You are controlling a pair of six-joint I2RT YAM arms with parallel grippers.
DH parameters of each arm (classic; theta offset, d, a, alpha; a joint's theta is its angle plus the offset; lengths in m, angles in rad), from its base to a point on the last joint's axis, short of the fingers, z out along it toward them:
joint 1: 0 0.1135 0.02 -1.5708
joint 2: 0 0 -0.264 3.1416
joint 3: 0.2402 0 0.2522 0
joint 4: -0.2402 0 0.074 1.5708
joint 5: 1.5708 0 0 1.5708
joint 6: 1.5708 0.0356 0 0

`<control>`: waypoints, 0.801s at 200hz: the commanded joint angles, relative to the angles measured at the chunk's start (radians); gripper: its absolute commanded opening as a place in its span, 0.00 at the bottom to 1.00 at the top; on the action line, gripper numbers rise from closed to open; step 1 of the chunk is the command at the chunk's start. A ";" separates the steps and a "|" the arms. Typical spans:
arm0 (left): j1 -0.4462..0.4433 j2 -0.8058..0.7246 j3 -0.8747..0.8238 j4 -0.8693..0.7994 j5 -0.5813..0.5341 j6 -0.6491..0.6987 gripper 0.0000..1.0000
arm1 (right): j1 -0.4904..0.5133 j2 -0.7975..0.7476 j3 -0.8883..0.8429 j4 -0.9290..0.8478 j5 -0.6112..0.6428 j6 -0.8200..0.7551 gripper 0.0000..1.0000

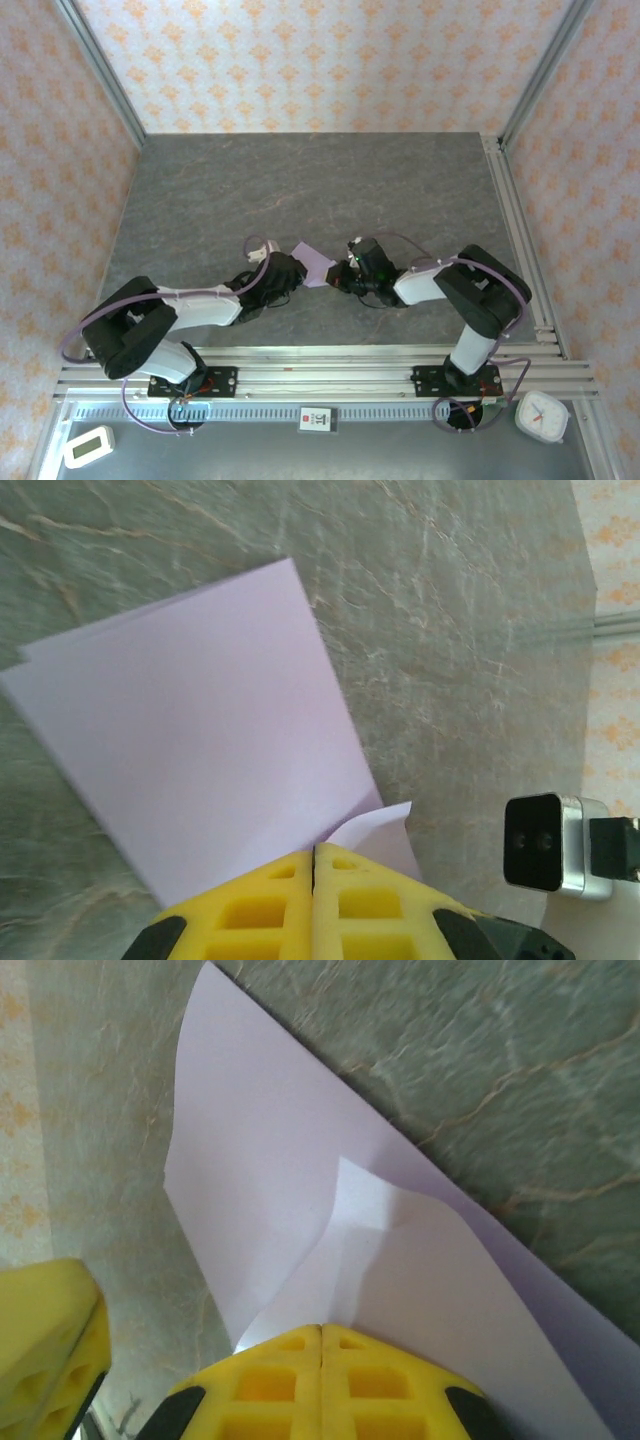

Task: Fold a paper plane with a square sheet of paper (pick it up from the middle)
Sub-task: Third fold the triangle at the center of the table.

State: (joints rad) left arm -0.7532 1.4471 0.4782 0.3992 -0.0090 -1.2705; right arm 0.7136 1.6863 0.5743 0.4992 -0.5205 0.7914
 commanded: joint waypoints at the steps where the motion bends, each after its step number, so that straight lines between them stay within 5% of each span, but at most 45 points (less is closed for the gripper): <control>1: -0.016 0.048 0.029 0.054 0.048 -0.006 0.00 | -0.013 -0.102 0.031 -0.063 0.037 -0.027 0.00; 46: -0.045 0.107 0.081 0.105 0.074 -0.035 0.00 | -0.063 -0.216 0.014 -0.165 0.124 -0.051 0.00; 160: -0.090 0.226 0.123 0.151 0.024 -0.046 0.00 | -0.063 -0.143 -0.049 -0.069 0.075 -0.041 0.00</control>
State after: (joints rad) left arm -0.8398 1.6405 0.5831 0.5323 0.0471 -1.3190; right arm 0.6506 1.5288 0.5343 0.3916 -0.4381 0.7616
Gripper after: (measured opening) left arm 0.048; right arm 0.038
